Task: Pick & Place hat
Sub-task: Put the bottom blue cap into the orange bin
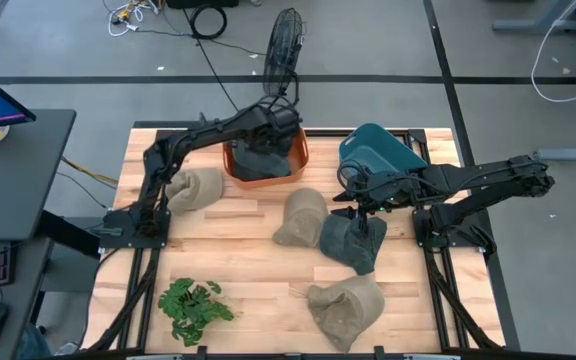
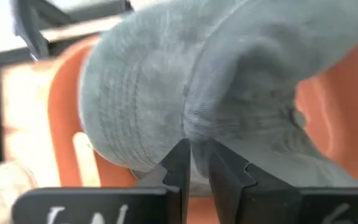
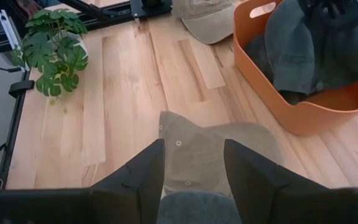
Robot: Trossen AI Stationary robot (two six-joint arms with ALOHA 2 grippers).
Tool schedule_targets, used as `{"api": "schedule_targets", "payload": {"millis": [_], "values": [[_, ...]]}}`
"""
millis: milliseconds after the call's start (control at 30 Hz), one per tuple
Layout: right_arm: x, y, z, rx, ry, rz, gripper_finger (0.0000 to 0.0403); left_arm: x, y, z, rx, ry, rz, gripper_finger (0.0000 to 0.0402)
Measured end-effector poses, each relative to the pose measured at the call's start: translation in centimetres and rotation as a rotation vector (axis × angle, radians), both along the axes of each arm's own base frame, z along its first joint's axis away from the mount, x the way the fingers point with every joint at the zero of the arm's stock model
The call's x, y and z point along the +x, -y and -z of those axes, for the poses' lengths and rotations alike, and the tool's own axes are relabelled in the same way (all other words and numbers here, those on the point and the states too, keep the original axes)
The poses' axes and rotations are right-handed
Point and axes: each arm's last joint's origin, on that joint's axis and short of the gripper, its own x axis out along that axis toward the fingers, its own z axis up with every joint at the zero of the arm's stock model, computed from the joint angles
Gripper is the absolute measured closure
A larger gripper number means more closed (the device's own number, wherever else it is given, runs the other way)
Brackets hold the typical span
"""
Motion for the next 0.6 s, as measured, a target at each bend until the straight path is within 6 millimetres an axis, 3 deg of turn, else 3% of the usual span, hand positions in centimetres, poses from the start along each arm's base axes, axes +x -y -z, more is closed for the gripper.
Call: {"api": "schedule_targets", "payload": {"millis": [167, 267, 600], "values": [[0.0, 0.0, 0.0, 0.000, 0.001, 0.000, 0.0231, 0.4, 1.2, -1.7, 0.030, 0.019, 0.031, 0.0392], [0.0, 0.0, 0.0, 0.000, 0.000, 0.000, 0.0231, 0.3, 1.1, -1.7, 0.028, 0.019, 0.022, 0.0395], [0.0, 0.0, 0.0, 0.000, 0.000, 0.000, 0.0231, -0.1, -1.4, -1.7, 0.020, 0.066, 0.018, 0.0330]]}}
